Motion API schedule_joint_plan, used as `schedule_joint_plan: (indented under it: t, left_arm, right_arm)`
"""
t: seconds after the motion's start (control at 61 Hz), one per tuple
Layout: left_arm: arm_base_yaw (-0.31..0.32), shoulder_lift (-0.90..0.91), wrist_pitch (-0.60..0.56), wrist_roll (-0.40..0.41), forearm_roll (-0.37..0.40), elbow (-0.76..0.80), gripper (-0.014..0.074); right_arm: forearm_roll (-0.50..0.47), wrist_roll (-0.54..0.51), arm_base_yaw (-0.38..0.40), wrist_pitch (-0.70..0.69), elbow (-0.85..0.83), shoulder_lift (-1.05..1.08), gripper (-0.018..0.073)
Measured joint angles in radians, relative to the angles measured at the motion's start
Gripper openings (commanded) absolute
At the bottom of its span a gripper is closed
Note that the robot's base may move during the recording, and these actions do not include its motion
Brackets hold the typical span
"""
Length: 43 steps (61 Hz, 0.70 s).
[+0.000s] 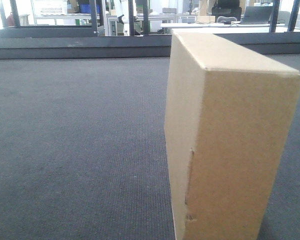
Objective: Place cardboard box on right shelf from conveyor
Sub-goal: 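Move the right gripper open toward the upright cardboard box on the conveyor, then close the right gripper on the cardboard box's narrow top edge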
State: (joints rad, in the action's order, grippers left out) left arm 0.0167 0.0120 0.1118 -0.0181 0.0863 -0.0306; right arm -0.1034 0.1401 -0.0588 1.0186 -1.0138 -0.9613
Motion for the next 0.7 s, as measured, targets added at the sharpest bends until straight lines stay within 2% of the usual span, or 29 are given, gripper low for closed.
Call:
schedule_joint_plan:
  t: [0.213, 0.279, 0.426, 0.541, 0.59, 0.704]
  left_arm:
    - [0.000, 0.000, 0.000, 0.000, 0.000, 0.000, -0.0119]
    - [0.000, 0.000, 0.000, 0.000, 0.000, 0.000, -0.0119]
    - [0.000, 0.000, 0.000, 0.000, 0.000, 0.000, -0.0119]
    - [0.000, 0.000, 0.000, 0.000, 0.000, 0.000, -0.0119]
    - [0.000, 0.000, 0.000, 0.000, 0.000, 0.000, -0.0119]
    - [0.000, 0.000, 0.000, 0.000, 0.000, 0.000, -0.0119]
  right_arm:
    - [0.006, 0.070, -0.100, 0.074, -0.100, -0.040, 0.0622]
    - [0.006, 0.124, -0.130, 0.087, -0.134, -0.060, 0.0622]
    - [0.010, 0.323, -0.205, 0.089, -0.205, -0.132, 0.0622]
    - [0.044, 0.431, -0.310, 0.089, -0.260, -0.214, 0.0622]
    - [0.065, 0.444, -0.367, 0.089, -0.286, -0.259, 0.0622]
    - [0.075, 0.457, -0.445, 0.089, -0.336, -0.342, 0.0622]
